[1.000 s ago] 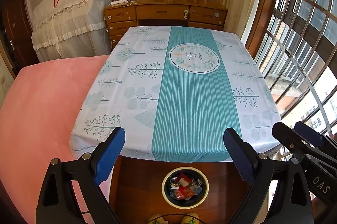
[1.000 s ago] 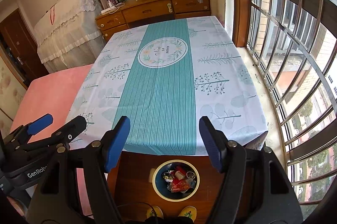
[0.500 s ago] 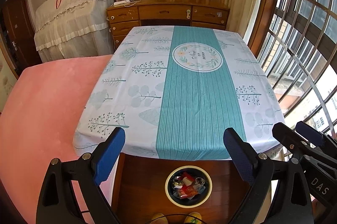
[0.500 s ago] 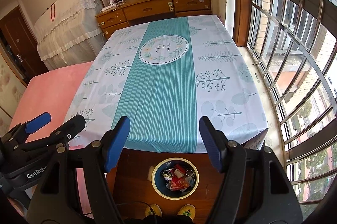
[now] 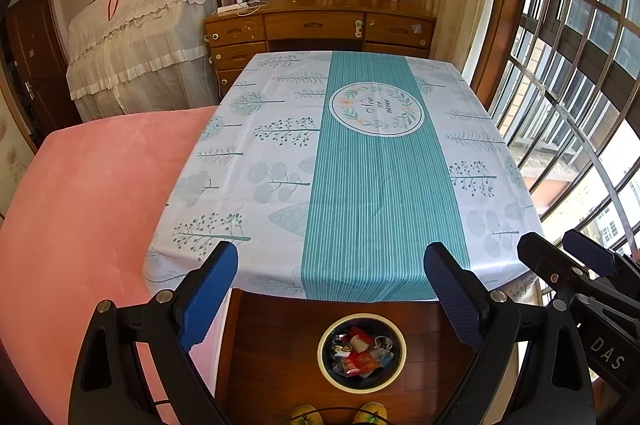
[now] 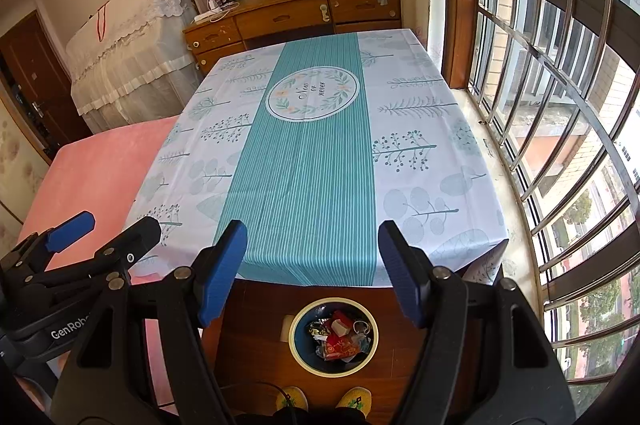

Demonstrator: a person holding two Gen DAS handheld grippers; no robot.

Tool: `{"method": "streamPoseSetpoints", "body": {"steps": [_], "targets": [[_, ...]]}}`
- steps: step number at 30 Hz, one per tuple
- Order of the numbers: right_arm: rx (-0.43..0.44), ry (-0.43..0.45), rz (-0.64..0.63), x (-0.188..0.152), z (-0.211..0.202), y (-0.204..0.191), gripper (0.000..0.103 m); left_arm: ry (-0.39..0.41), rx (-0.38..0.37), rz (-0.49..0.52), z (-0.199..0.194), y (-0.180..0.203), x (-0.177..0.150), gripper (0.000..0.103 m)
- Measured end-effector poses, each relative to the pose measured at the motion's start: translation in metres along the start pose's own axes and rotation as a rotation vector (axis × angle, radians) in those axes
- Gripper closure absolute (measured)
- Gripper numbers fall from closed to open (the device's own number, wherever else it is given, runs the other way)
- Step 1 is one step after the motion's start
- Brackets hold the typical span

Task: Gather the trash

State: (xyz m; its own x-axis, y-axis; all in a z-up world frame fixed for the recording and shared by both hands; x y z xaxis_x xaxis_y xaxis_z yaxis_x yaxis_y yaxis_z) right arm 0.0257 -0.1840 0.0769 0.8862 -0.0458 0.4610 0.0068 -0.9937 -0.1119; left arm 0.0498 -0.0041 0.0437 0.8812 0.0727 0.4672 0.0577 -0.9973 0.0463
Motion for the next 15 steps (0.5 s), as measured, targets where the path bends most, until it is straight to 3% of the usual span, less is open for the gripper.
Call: {"method": "streamPoseSetpoints", "body": {"steps": [15], "targets": [[0.002,-0.002,0.002,-0.0052,-0.0008,0.0004,0.038,0.002,-0.005,0.003,-0.0012,-0.0018,-0.0027,0.008]]}}
Point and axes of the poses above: each gripper's, at about its wrist camera, not at the fingertips, and z roughly the way its jaws point, y to its right, x to its top, the point moved 2 cm from there along z, roughly the way its jaws point, and after that the axes turned 10 degrees about -y, right-handed, at the moved point
